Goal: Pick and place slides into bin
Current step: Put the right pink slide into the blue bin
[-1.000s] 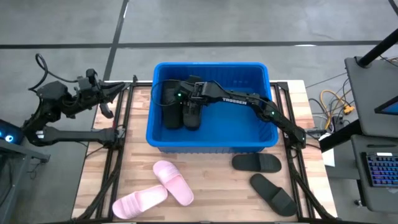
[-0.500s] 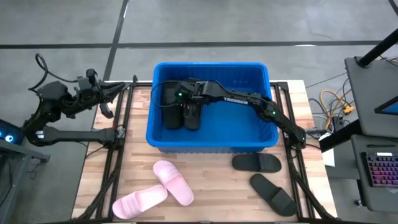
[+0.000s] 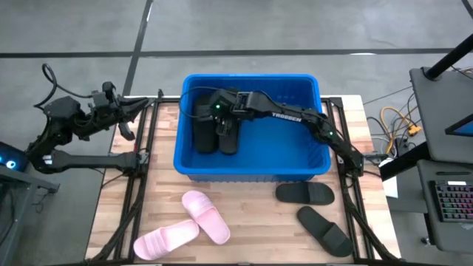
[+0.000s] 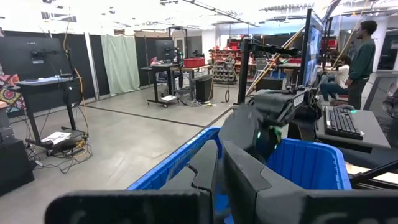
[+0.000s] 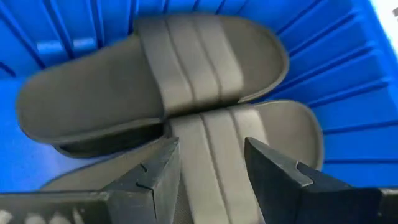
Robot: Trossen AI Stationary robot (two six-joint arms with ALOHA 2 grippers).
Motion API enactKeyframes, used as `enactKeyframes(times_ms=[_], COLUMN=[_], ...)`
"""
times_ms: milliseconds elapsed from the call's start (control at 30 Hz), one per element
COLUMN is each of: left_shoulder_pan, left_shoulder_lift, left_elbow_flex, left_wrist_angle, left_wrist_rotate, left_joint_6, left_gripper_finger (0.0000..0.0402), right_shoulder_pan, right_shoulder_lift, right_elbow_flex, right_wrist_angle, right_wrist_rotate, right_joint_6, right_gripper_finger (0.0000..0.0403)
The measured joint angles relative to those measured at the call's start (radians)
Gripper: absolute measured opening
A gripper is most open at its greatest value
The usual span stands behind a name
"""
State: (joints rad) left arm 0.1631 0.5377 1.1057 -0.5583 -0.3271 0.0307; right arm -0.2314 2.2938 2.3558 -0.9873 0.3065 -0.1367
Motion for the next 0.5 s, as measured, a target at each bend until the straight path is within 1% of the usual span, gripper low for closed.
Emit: enactKeyframes(times_ms=[233,500], left_shoulder_pan=[0.000,0.000], left_shoulder_lift=[-0.004,-0.006], left_elbow_flex=[0.000,0.000], left_wrist_angle=[0.000,0.000], left_wrist_rotate=[0.000,0.000], left_joint_6=[0.000,0.000], left_gripper_finger=[0.0011,0.0011], right_shoulder_pan=[0.002,0.027], right_shoulder_lift=[-0.081,-0.200], right_elbow_flex=[0.000,0.000], right_wrist_angle=[0.046,0.062], right_wrist_rotate=[0.002,0.001], right_joint_6=[0.017,0.098], right_gripper_finger=[0.0164,0.0150])
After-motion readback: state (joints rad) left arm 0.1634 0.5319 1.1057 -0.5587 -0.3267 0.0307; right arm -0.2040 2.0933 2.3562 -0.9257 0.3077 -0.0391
